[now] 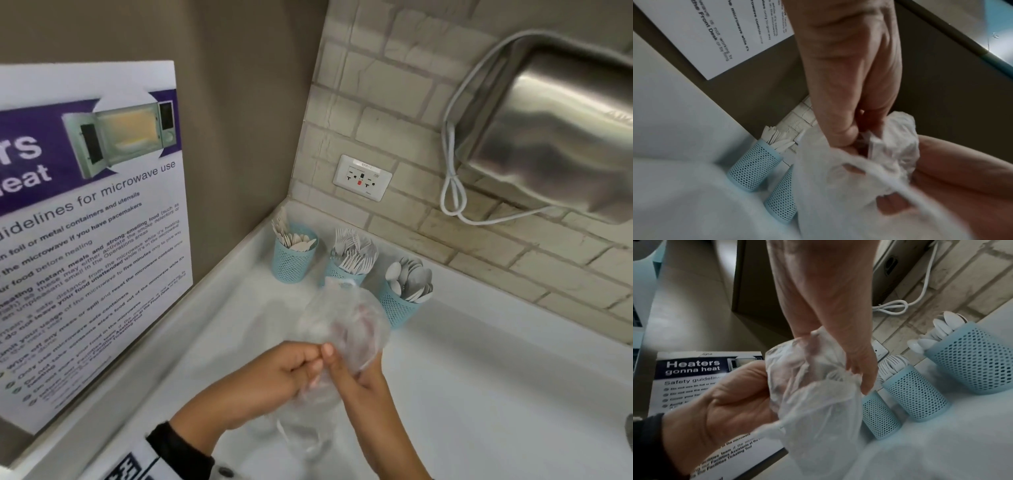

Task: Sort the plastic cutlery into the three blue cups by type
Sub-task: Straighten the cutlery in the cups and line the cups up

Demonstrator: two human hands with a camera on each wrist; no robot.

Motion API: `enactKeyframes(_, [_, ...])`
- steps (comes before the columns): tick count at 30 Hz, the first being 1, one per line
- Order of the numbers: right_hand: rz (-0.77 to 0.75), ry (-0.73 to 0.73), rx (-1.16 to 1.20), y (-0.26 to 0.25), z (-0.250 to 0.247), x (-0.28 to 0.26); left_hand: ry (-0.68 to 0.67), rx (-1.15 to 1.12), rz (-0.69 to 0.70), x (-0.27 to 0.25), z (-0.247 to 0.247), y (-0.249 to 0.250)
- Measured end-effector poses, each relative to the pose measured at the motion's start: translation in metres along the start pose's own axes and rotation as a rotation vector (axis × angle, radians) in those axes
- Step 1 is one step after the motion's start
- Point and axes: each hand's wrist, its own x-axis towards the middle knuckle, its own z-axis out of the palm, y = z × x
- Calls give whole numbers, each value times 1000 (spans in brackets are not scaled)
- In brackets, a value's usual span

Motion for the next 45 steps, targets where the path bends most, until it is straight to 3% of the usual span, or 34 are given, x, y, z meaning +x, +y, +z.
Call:
enactKeyframes(3, [9, 91, 104, -8, -3, 3, -48, -77, -15, -1, 1, 4])
enactKeyframes(6, [13, 207, 235, -10, -9, 6, -93, -6, 20, -4, -2, 9])
enactKeyframes(7, [28, 230, 302, -9, -12, 7, -30, 64, 35, -4, -3, 9])
enactKeyframes(10, [68, 191, 359, -9, -13, 8, 342, 166, 135, 0, -11, 1])
enactKeyframes(12, [90, 56, 260, -10, -10, 7, 411, 67, 166, 1, -15, -2])
enactKeyframes(14, [137, -78, 152, -11, -4, 5, 320, -64, 156, 1, -7, 0])
enactKeyframes(17, [244, -147, 111, -5, 0, 2, 172, -166, 172, -5, 13, 12])
enactKeyframes(21, [322, -120, 97, -1, -6, -1, 187, -159, 207, -8, 18, 16])
enactKeyframes(24, [282, -44, 86, -5, -1, 1, 320, -189, 201, -6, 17, 18])
enactKeyframes(29, [167, -70, 116, -4, 1, -3, 737, -118, 167, 2, 9, 10])
enactKeyframes(32, [151, -162, 137, -2, 6, -6, 670, -173, 167, 3, 10, 15])
enactKeyframes(36, [216, -70, 465, -6, 0, 1, 556, -365, 91, 4, 11, 12])
enactKeyframes(39, [197, -46, 590, -13, -4, 5, 522, -368, 22, 3, 6, 10])
enactKeyframes(45, [257, -8, 371, -8, -2, 6, 627, -207, -38, 3, 11, 8])
